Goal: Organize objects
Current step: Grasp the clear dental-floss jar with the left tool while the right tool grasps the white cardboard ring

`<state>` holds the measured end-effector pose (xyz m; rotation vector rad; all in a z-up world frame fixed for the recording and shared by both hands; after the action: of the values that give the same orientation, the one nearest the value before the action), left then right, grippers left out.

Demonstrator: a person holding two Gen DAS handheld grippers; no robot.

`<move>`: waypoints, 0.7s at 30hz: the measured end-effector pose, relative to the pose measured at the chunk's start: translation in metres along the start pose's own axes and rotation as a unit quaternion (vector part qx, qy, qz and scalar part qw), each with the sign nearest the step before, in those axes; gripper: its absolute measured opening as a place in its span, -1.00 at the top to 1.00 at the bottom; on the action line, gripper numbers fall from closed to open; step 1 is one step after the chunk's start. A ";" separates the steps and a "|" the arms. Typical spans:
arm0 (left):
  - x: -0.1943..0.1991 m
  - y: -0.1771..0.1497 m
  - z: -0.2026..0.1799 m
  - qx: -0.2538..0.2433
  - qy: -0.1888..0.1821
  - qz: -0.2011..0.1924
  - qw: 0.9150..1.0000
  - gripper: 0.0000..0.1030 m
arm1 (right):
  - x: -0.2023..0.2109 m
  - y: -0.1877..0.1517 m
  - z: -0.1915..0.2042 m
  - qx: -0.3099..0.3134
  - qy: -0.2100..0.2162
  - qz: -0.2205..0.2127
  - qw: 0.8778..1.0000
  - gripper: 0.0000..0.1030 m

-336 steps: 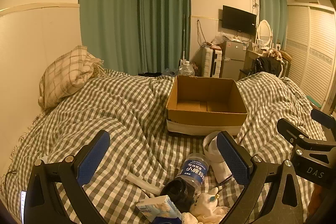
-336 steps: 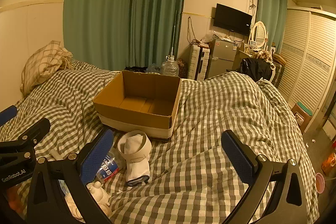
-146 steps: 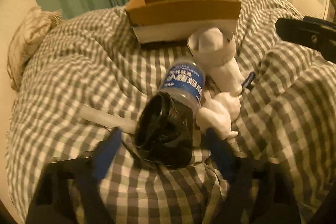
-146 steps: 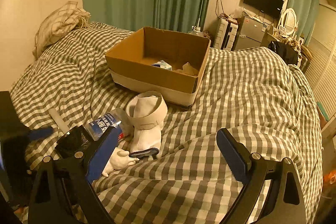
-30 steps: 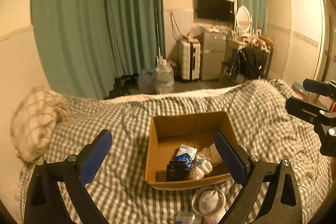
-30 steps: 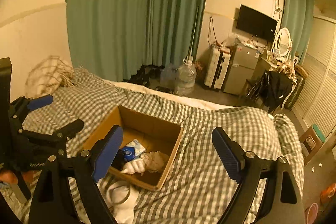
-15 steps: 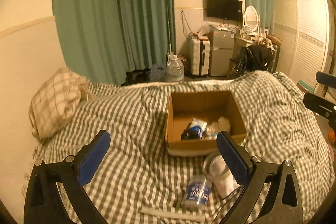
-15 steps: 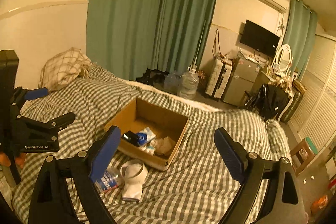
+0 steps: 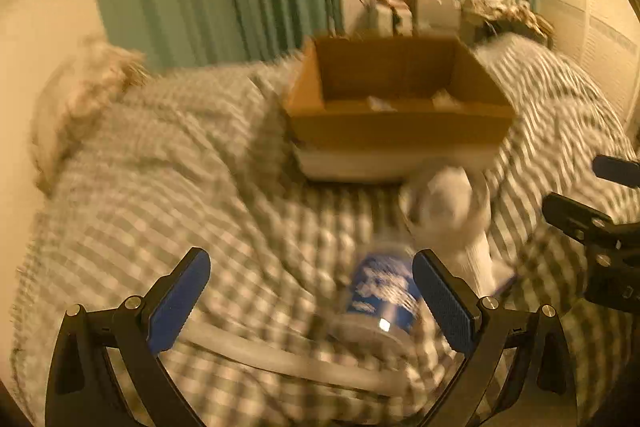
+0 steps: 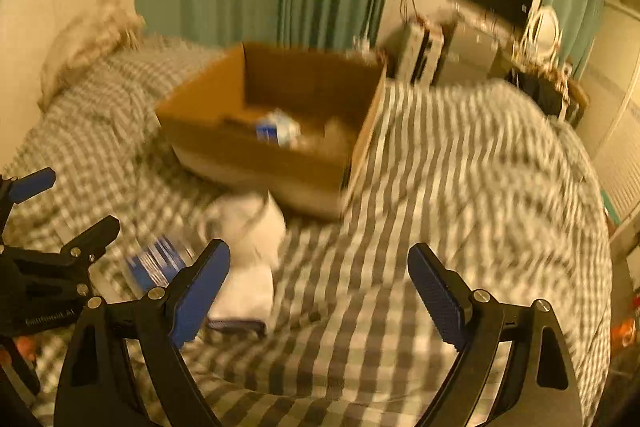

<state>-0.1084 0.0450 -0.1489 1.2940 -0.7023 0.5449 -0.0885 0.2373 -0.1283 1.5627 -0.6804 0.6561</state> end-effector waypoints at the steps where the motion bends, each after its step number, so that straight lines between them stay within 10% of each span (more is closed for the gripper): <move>1: -0.006 -0.005 -0.006 -0.003 -0.014 0.011 1.000 -1.00 | -0.007 -0.004 0.000 -0.001 0.000 0.012 1.000 -0.76; 6: -0.036 -0.024 -0.026 -0.029 -0.029 0.051 0.998 -0.94 | -0.010 -0.009 -0.002 -0.005 0.005 0.013 1.000 -0.76; 11: -0.061 -0.028 -0.039 -0.030 -0.082 0.094 0.992 -0.35 | -0.009 -0.009 0.000 -0.003 0.009 0.014 1.000 -0.76; 21: -0.006 -0.006 0.009 0.023 -0.039 -0.004 0.999 -0.25 | -0.007 -0.007 0.010 0.015 0.001 0.006 1.000 -0.76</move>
<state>-0.1090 0.0355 -0.1562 1.3671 -0.7532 0.5081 -0.0877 0.2283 -0.1392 1.5856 -0.6826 0.6796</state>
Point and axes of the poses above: each gripper's, at about its wrist camera, not at the fingertips, and x roughly against the way its jaws point, z to its left, y to its top, the point moved 5 cm from there along -x, roughly the way its jaws point, and after that the axes turned 2 degrees about y, right-handed, at the moved point
